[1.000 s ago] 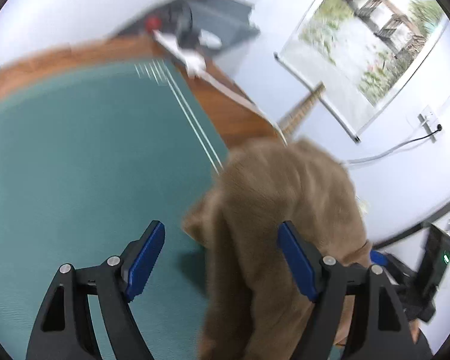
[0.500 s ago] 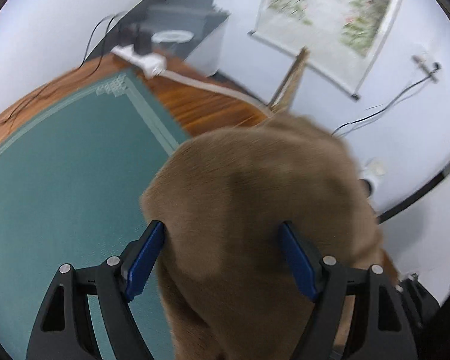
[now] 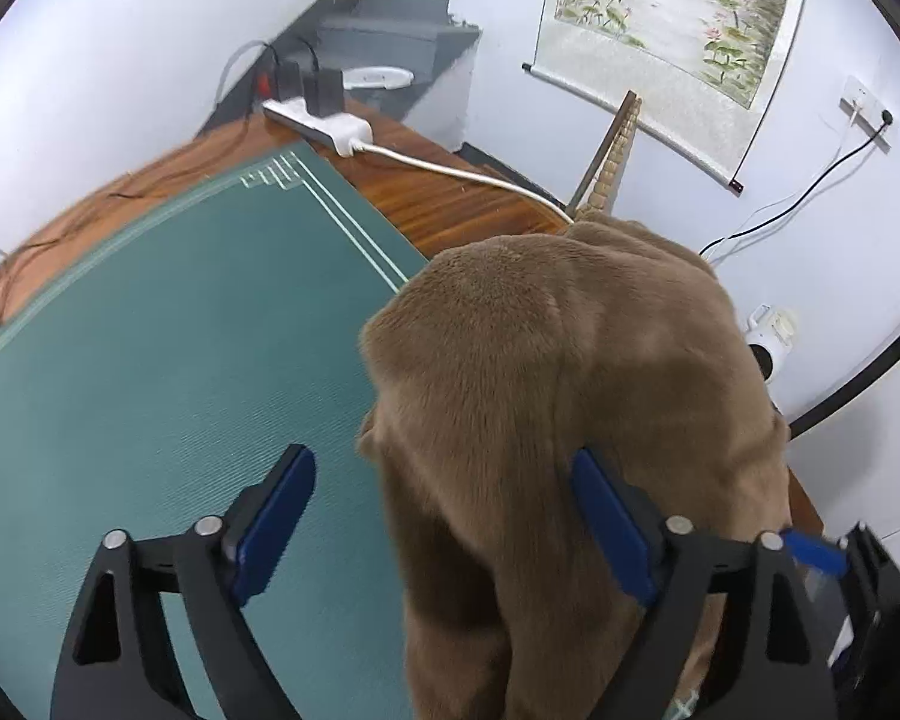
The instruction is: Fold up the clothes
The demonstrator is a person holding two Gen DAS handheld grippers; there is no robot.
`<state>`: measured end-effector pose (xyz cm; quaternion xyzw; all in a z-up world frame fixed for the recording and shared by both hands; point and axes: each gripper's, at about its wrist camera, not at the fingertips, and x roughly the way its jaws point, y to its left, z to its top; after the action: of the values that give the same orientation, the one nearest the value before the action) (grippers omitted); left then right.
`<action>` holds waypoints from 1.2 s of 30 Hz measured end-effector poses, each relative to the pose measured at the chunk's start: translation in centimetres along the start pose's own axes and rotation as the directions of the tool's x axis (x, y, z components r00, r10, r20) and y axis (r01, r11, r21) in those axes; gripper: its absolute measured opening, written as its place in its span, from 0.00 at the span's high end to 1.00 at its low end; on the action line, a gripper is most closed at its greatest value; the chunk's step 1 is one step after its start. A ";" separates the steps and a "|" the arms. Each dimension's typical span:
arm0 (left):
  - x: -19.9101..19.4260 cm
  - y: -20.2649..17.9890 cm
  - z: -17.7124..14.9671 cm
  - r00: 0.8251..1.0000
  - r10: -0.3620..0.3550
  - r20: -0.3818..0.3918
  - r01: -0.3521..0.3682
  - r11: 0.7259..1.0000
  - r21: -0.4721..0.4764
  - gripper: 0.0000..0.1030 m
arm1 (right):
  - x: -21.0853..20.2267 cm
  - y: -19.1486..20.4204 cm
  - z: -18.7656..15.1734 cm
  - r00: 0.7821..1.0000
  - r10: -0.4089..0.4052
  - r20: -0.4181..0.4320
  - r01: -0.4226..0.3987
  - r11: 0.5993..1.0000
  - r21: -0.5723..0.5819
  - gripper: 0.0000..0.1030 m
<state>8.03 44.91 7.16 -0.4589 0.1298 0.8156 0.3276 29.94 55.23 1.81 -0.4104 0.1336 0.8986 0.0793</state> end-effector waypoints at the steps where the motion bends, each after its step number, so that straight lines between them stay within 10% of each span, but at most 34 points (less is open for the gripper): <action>1: -0.8 -0.1 -0.3 1.000 0.012 0.008 -0.012 1.000 0.004 0.08 | -0.4 -0.3 -0.2 1.000 -0.011 0.000 0.010 1.000 0.017 0.00; 36: -10.5 -7.2 -7.6 0.983 0.154 0.103 -0.153 0.988 -0.017 0.00 | -7.2 -0.3 1.9 0.957 -0.283 0.059 0.282 0.959 0.022 0.00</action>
<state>21.61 42.04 12.39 -0.4060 0.1438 0.8618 0.2678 33.35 55.88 8.36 -0.3968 0.0772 0.8894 0.2136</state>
